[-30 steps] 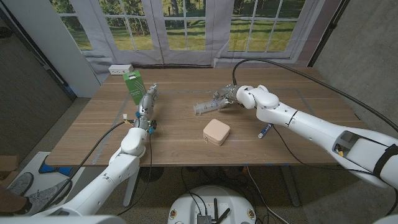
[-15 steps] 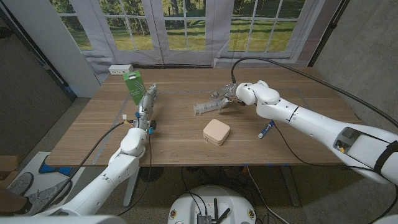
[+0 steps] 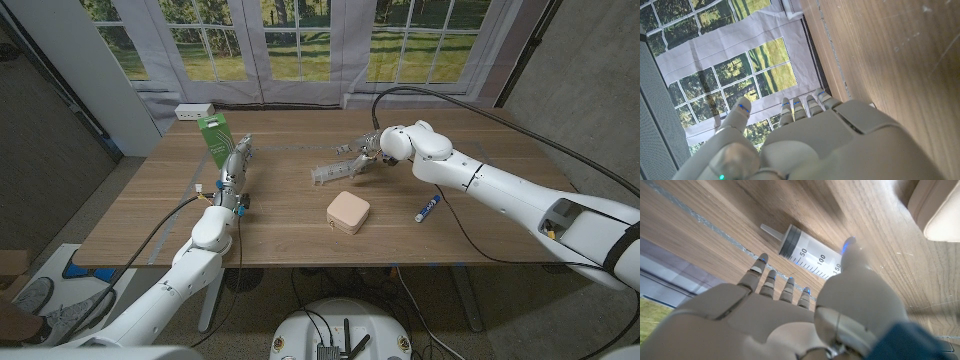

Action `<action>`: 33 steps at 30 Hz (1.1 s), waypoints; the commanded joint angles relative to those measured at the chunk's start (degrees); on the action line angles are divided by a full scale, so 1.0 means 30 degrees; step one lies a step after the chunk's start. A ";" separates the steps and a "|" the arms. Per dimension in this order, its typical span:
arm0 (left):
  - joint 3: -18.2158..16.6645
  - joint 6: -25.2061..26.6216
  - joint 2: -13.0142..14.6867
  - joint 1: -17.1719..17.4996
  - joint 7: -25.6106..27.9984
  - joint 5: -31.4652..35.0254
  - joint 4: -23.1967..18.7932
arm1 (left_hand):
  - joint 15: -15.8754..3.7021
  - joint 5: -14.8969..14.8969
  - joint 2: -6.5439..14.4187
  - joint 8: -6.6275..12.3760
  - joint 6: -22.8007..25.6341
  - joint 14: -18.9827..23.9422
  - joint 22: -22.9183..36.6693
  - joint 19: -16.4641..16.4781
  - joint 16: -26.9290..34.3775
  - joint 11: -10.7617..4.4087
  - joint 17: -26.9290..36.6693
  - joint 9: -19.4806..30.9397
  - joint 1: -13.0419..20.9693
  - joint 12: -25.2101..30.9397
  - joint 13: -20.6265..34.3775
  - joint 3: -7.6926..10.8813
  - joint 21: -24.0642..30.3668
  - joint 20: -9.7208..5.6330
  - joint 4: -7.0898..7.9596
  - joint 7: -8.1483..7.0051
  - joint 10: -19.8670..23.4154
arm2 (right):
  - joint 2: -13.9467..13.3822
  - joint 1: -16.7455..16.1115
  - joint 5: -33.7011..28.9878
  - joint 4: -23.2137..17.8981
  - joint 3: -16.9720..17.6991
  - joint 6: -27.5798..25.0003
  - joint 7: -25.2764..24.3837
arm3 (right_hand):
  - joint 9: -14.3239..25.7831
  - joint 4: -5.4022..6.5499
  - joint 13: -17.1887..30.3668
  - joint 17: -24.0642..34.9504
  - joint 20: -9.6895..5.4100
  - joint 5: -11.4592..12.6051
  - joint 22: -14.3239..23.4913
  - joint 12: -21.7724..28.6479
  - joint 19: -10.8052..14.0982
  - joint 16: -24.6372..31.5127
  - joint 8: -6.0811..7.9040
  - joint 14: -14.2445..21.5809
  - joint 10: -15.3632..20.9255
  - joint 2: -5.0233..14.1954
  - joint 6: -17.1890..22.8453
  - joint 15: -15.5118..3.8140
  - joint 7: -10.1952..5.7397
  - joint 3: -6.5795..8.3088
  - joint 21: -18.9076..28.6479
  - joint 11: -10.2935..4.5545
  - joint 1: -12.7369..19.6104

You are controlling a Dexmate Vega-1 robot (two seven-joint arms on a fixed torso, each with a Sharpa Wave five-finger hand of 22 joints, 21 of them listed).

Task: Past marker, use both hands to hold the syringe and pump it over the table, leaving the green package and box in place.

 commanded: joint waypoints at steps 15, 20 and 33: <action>0.0180 -0.0303 -0.0246 -0.0454 -0.0578 -0.0097 0.0382 | -0.0476 0.0088 0.1348 0.0075 0.0110 0.0033 0.0041 0.0090 0.0059 -0.0044 0.0057 0.0017 -0.0047 0.0032 0.0036 0.0218 -0.0063 -0.1152 0.0144 -0.0014 0.0016 | -0.1765 -0.1997 0.3083 -0.2647 0.2599 -0.0763 -0.1567 | -0.0019 0.0169 -0.0217 -0.0078 -0.0199 -0.0080 0.0071 0.0185 -0.0115 -0.0109 0.0307 -0.0449 -0.0398 0.0223 -0.0104 -0.0032 -0.0029 0.0114 0.0113 -0.0113 -0.0504; 0.0233 -0.0329 -0.0305 -0.0558 -0.0636 -0.0085 0.0483 | -0.0472 0.0088 0.1349 0.0075 0.0122 0.0036 0.0041 0.0094 0.0054 -0.0048 0.0051 0.0017 -0.0036 0.0040 0.0036 0.0243 -0.0065 -0.1132 0.0146 -0.0007 0.0042 | -0.2101 -0.2527 0.3958 -0.2836 0.3198 -0.0537 -0.2487 | -0.0035 0.0247 -0.0323 -0.0151 -0.0718 -0.0065 0.0068 0.0295 0.0172 -0.0032 0.0353 -0.0258 -0.0200 0.0302 -0.0037 -0.0261 -0.0043 0.0100 0.0215 -0.0176 -0.0774; 0.0410 -0.0535 -0.0572 -0.1208 -0.1042 -0.0165 0.1374 | -0.0453 0.0087 0.1346 0.0064 0.0118 0.0033 0.0042 0.0088 0.0042 -0.0044 0.0040 0.0019 -0.0009 0.0025 0.0036 0.0300 -0.0075 -0.1136 0.0150 0.0009 0.0026 | -0.2836 -0.4475 0.7444 -0.3019 0.5424 0.0447 -0.5623 | -0.0078 0.0157 -0.0610 -0.0507 -0.1682 0.0046 0.0047 0.0557 0.0882 0.0185 0.0628 0.0617 0.0668 0.0281 0.0813 -0.1043 0.0055 0.0101 0.0323 -0.0359 -0.1086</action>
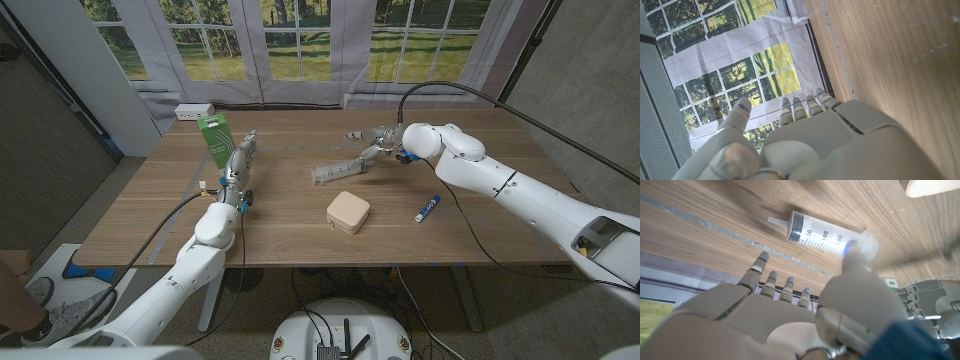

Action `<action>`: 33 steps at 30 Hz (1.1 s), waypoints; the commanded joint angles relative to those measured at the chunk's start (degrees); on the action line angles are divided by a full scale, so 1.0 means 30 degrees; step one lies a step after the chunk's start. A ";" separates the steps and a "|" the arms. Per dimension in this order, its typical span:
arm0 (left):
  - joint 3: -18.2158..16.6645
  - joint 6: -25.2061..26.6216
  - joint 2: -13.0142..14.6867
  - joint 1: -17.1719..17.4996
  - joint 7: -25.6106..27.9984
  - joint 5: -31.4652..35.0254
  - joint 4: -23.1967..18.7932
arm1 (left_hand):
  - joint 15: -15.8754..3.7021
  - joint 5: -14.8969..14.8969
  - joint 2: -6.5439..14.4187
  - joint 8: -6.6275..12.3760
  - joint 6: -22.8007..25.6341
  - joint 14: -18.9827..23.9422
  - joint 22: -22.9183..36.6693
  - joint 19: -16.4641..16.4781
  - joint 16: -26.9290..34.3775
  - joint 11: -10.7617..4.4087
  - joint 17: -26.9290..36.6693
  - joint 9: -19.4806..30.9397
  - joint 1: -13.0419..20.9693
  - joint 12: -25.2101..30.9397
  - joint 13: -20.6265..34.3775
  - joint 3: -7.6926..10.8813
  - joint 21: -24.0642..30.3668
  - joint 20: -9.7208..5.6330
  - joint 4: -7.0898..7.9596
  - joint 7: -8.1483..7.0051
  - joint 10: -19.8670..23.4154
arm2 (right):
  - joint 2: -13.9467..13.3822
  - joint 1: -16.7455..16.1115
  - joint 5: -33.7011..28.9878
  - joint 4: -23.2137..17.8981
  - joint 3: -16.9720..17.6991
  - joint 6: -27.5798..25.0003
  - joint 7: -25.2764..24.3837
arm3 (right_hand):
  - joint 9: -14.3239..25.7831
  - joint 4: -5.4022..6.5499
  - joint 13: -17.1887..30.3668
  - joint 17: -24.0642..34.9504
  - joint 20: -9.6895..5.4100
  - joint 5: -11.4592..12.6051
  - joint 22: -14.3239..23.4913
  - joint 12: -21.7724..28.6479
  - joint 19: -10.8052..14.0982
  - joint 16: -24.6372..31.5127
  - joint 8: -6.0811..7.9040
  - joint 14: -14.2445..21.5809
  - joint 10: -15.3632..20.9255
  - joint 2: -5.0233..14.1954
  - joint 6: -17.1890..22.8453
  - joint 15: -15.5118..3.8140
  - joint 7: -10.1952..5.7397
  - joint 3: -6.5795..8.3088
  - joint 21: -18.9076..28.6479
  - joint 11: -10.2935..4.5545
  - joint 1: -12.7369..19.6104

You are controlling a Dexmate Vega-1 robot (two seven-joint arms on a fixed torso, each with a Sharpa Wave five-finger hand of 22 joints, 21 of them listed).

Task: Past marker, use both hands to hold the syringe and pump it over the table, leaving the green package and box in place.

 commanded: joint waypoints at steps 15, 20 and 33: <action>-0.0109 0.0845 0.0027 -0.0552 -0.0414 -0.0956 0.0294 | -0.0341 0.0061 0.1491 -0.0008 -0.0144 -0.0326 0.0044 -0.0040 -0.0008 0.0253 0.0085 0.0016 -0.0012 -0.0066 0.0041 0.0089 -0.0126 -0.1146 0.0128 0.0450 -0.0272 | -0.0070 -0.2847 0.6551 0.0673 0.3076 0.1549 -0.5486 | -0.0071 0.0226 -0.0431 -0.0609 -0.1726 0.0227 0.0008 0.0211 0.0868 0.0220 0.0372 0.1005 0.1204 0.0298 0.1490 -0.1394 0.0508 -0.0097 0.0070 -0.0477 -0.0916; -0.0186 0.1303 0.0027 -0.0622 -0.0406 -0.1301 0.0182 | -0.0279 0.0066 0.1520 0.0013 -0.0111 -0.0361 0.0046 -0.0089 0.0004 0.0276 0.0097 0.0015 -0.0034 -0.0059 0.0042 0.0102 -0.0139 -0.1096 0.0199 0.0545 -0.0283 | -0.0071 -0.2896 0.7080 0.0633 0.3057 0.1172 -0.5880 | -0.0084 0.0273 -0.0480 -0.0688 -0.1832 0.0258 0.0005 0.0192 0.0932 0.0211 0.0365 0.1069 0.1286 0.0370 0.1628 -0.1455 0.0659 -0.0115 0.0051 -0.0467 -0.1066; -0.0375 0.1345 -0.0314 -0.0863 -0.0407 -0.1885 0.0154 | -0.0120 0.0092 0.1666 0.0087 0.0084 -0.0359 0.0049 -0.0118 0.0049 0.0398 0.0098 0.0015 -0.0002 -0.0020 0.0043 0.0201 -0.0129 -0.1047 0.0375 0.0773 -0.0251 | 0.0530 -0.4331 0.9379 0.1261 0.4071 0.2545 -0.8573 | -0.0114 0.0498 -0.0585 -0.0855 -0.1976 0.0353 0.0001 0.0104 0.0961 0.0160 0.0363 0.1096 0.1363 0.0585 0.2028 -0.1546 0.1087 -0.0219 -0.0030 -0.0462 -0.1662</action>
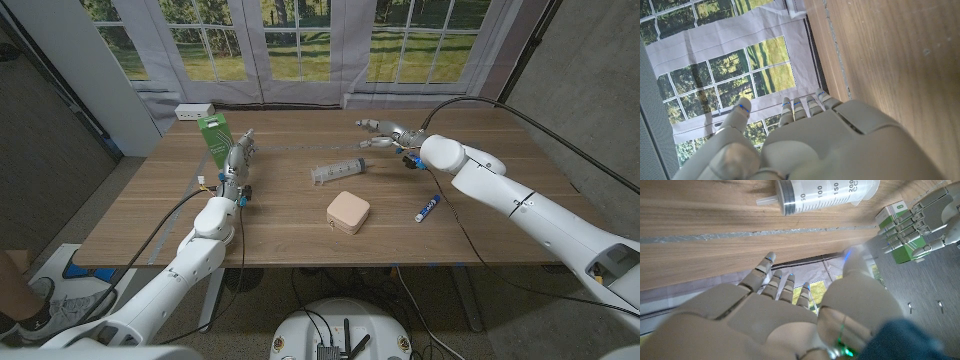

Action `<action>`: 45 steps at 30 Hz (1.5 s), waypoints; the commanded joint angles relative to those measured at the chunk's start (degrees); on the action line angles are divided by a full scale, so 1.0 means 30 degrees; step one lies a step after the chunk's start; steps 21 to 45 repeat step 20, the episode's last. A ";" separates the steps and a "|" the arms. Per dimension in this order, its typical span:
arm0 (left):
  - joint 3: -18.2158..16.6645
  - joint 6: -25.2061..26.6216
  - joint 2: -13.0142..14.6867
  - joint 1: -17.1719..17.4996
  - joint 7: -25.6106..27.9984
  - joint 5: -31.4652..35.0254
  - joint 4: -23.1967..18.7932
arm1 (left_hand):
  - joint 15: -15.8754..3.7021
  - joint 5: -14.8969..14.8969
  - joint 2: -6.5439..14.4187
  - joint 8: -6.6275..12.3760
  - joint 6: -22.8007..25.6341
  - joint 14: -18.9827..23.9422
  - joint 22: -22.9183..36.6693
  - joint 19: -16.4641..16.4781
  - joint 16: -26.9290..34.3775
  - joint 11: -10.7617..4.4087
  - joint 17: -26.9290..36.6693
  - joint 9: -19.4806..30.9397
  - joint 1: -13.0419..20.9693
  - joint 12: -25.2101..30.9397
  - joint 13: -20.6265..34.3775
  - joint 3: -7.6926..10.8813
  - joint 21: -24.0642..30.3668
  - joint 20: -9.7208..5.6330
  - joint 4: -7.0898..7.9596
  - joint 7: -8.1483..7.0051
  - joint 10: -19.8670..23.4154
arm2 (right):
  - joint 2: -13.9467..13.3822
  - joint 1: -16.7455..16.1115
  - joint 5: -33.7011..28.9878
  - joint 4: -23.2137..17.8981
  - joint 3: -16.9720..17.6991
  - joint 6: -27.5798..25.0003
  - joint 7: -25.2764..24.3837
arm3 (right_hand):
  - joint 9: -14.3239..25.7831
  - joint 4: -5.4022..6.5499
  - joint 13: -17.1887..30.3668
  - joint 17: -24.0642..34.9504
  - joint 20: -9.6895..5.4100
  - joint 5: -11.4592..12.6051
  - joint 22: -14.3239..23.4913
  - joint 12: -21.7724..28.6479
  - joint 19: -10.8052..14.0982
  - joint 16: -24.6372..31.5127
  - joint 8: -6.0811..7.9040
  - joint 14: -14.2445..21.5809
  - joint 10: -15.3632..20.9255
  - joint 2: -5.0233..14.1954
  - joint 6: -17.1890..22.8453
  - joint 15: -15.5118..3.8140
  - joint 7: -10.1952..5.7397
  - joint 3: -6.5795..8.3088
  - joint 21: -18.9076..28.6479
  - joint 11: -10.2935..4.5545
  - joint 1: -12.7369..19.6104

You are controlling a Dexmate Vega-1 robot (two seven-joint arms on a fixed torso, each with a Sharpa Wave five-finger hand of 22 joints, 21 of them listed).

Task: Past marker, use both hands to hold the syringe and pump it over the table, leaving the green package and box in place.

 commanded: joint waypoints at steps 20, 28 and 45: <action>-0.0200 0.0353 -0.0378 0.0253 0.0860 -0.0293 -0.0379 | -0.0047 0.0094 0.1699 0.0074 0.0107 -0.0160 0.0050 -0.0065 0.0084 0.0120 0.0078 0.0017 0.0098 0.0087 0.0043 0.0140 0.0039 -0.0974 0.0169 0.0133 0.0145 | 0.1750 -0.2646 0.6080 0.3744 0.2369 0.5762 -0.4237 | -0.0056 0.0663 -0.0139 -0.0188 -0.0441 0.0189 0.0037 0.0022 -0.0093 0.0047 -0.0050 0.0220 0.0721 0.0520 0.0605 -0.0444 -0.0071 -0.0258 -0.0182 -0.0083 -0.1497; -0.0200 0.0353 -0.0378 0.0253 0.0860 -0.0293 -0.0379 | -0.0047 0.0094 0.1699 0.0074 0.0107 -0.0160 0.0050 -0.0065 0.0084 0.0120 0.0078 0.0017 0.0098 0.0087 0.0043 0.0140 0.0039 -0.0974 0.0169 0.0133 0.0145 | 0.1750 -0.2646 0.6080 0.3744 0.2369 0.5762 -0.4237 | -0.0056 0.0663 -0.0139 -0.0188 -0.0441 0.0189 0.0037 0.0022 -0.0093 0.0047 -0.0050 0.0220 0.0721 0.0520 0.0605 -0.0444 -0.0071 -0.0258 -0.0182 -0.0083 -0.1497; -0.0200 0.0353 -0.0378 0.0253 0.0860 -0.0293 -0.0379 | -0.0047 0.0094 0.1699 0.0074 0.0107 -0.0160 0.0050 -0.0065 0.0084 0.0120 0.0078 0.0017 0.0098 0.0087 0.0043 0.0140 0.0039 -0.0974 0.0169 0.0133 0.0145 | 0.1750 -0.2646 0.6080 0.3744 0.2369 0.5762 -0.4237 | -0.0056 0.0663 -0.0139 -0.0188 -0.0441 0.0189 0.0037 0.0022 -0.0093 0.0047 -0.0050 0.0220 0.0721 0.0520 0.0605 -0.0444 -0.0071 -0.0258 -0.0182 -0.0083 -0.1497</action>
